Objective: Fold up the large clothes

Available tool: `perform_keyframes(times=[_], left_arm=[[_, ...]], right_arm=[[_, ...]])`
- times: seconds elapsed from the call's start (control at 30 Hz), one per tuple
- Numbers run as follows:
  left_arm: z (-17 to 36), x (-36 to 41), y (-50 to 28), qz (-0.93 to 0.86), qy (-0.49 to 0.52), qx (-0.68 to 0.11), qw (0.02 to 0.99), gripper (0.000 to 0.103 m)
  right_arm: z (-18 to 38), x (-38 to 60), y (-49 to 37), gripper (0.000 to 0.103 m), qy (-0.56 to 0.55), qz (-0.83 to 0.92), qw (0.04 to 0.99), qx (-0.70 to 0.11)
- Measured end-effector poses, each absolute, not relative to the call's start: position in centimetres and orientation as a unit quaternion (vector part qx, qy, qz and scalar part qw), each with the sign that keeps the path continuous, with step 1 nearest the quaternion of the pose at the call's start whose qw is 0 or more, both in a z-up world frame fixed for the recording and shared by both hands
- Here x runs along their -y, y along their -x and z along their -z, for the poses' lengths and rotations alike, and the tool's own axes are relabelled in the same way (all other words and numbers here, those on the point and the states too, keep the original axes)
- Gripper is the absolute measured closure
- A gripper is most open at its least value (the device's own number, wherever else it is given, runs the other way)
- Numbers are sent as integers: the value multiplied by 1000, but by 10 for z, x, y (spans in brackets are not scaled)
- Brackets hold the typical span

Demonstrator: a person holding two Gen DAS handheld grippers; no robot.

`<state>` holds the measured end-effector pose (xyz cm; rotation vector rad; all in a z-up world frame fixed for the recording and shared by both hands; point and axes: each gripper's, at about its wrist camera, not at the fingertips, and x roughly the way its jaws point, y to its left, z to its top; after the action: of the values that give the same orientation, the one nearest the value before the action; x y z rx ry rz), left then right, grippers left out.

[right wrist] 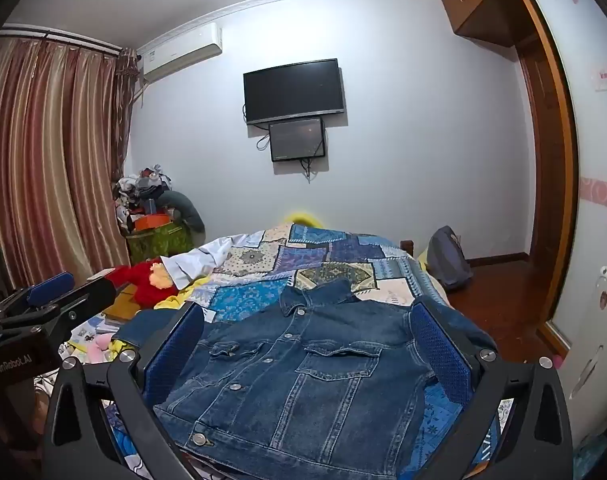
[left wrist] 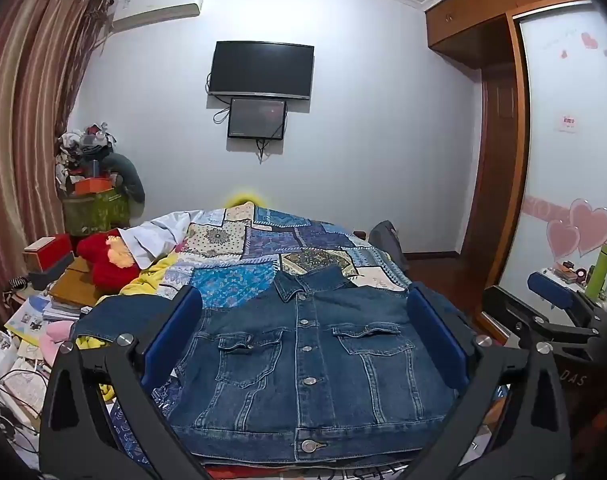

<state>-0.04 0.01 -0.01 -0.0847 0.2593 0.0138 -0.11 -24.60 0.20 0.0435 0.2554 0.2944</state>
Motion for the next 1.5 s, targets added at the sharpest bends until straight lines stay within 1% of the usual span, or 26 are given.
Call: perform_keyframes(times=[0.8,1.5], left_arm=[[4,-9,-5,-24,67,-138,988,0],[4,-3,-6,-20,46,-139,989,0]], right_arm=[[1,243,-2,0,-19,-147,980,-133],[1,239,-2,0,-19,-148,980,-134]])
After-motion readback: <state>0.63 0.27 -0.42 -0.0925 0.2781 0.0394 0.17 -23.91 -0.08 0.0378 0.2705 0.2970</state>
